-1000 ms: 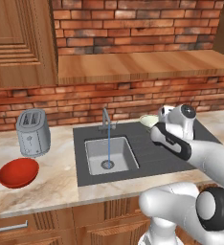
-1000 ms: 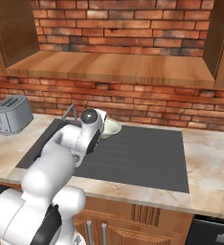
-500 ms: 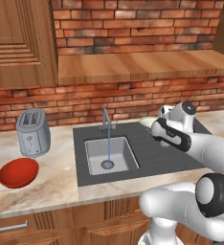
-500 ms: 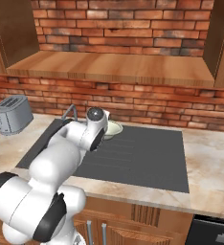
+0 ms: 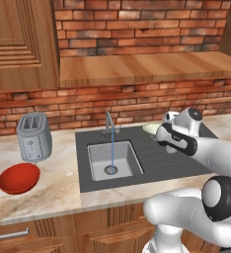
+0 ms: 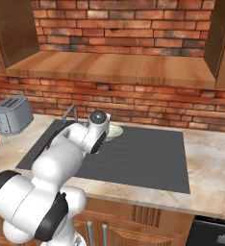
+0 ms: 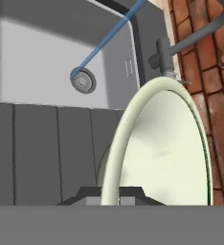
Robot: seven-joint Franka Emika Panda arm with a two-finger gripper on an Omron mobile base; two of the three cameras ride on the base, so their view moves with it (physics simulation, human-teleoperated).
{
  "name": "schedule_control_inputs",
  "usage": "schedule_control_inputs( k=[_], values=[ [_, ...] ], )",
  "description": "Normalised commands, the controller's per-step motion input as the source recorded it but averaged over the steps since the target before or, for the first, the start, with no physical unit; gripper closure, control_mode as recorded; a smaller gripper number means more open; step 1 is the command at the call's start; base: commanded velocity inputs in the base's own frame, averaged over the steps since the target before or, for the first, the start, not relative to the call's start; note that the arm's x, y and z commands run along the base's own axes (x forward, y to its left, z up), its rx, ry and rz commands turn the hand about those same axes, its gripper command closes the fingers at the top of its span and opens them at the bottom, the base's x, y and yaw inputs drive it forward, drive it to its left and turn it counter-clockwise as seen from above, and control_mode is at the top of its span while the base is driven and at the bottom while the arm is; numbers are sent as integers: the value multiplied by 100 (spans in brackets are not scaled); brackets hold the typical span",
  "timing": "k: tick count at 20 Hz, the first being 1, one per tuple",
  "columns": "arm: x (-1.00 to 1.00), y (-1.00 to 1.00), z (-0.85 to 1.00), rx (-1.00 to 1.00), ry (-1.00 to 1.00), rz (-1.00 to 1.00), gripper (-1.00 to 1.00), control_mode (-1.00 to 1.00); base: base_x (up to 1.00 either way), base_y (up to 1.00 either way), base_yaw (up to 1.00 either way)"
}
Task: Rinse each bowl for a few seconds and place them down in the sink or on the counter.
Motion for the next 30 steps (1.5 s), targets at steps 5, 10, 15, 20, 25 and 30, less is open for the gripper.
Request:
schedule_control_inputs(
  k=[5,10,15,20,25,30],
  values=[
    [3,0,-9,-4,0,4,100,-100,0,0,0],
    [11,0,-8,-5,-1,4,100,-100,0,0,0],
    [9,0,-24,-2,-1,5,100,-100,0,0,0],
    [17,-3,-23,0,0,5,100,-100,0,0,0],
    [23,-3,-17,0,0,5,100,-100,0,0,0],
    [29,-2,-16,-1,0,4,100,-100,0,0,0]
  ],
)
